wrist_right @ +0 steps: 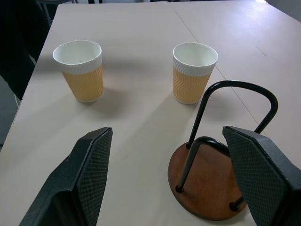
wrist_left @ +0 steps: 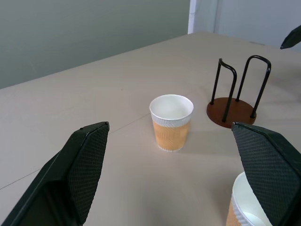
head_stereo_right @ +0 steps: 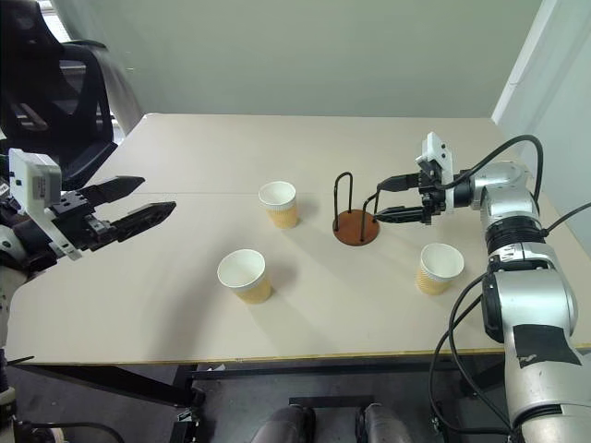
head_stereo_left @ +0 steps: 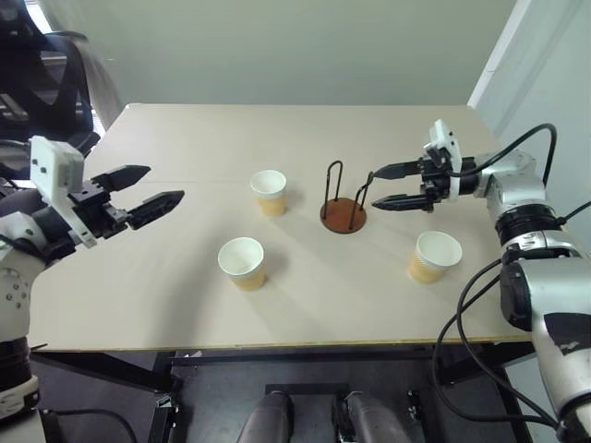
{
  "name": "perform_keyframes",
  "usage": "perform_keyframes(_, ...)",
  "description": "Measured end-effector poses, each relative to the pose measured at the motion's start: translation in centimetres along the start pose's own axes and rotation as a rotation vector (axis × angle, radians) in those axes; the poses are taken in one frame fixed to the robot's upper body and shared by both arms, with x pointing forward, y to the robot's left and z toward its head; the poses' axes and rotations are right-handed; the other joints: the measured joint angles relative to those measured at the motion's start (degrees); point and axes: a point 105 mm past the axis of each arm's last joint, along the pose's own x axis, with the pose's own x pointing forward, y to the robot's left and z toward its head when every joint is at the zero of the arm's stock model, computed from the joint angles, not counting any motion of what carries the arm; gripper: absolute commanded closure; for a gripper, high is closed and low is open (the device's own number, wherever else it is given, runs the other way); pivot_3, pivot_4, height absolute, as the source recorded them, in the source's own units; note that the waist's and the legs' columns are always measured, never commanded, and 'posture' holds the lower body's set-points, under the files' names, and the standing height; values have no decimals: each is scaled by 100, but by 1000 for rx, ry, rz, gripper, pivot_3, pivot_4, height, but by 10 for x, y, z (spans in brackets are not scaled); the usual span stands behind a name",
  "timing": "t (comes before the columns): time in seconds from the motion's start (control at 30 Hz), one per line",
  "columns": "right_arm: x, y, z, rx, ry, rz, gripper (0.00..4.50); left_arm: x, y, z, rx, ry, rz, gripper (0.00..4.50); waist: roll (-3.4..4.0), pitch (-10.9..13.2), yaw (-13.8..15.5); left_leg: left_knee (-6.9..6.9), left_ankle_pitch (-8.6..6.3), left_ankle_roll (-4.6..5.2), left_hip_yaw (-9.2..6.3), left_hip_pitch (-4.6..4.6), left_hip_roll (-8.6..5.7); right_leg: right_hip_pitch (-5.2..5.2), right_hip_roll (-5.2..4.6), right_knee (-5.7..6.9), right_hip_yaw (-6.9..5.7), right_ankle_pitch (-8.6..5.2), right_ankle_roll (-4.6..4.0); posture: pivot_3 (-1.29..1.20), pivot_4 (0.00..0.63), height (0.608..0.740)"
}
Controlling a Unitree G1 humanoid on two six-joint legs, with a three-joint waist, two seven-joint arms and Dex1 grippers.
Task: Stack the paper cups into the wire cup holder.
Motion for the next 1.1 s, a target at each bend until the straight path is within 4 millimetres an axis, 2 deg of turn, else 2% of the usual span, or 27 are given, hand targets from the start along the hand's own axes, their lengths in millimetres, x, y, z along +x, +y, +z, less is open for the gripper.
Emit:
perform_keyframes(0.27, -5, 0, -4, 9, 12, -6, 688, 13, -13, -11, -26, 59, -106, 51, 0, 0, 10, 0, 0, -1, -1, -1, 0, 0, 0, 0, 0, 0, 0, 0, 150, 740)
perform_keyframes(0.43, -11, 0, -10, 29, 38, -26, 688, 27, -14, 7, 3, 15, -146, 51, 0, 0, 22, 0, 1, -1, 0, -1, -1, 0, -1, -1, 0, 1, 1, 0, 150, 740)
perform_keyframes(0.57, -20, -1, -16, 46, 68, -51, 688, 37, -13, 6, -9, 28, -191, 51, 0, 0, 22, 0, -1, -3, -1, -1, 0, 0, 0, 1, -1, 1, 1, 0, 150, 740)
perform_keyframes(0.73, -27, -2, -24, 79, 112, -81, 688, 48, -22, 12, 9, 33, -309, 51, 0, 0, 23, -1, -1, -2, 0, -1, 0, 0, 0, 0, -1, 2, 4, 0, 150, 740)
perform_keyframes(0.87, -23, 2, -34, 130, 149, -74, 688, 54, -25, 5, 21, 70, -374, 51, 0, 0, 22, -1, 0, 0, -1, -1, 0, 0, 0, 0, -1, 3, 5, 0, 150, 740)
perform_keyframes(1.1, -12, -1, -28, 105, 176, -80, 688, 54, -18, 2, 35, 77, -368, 51, 0, 0, -4, -1, 19, 32, -2, -2, 0, 0, 2, -3, -1, 3, 6, 0, 150, 740)
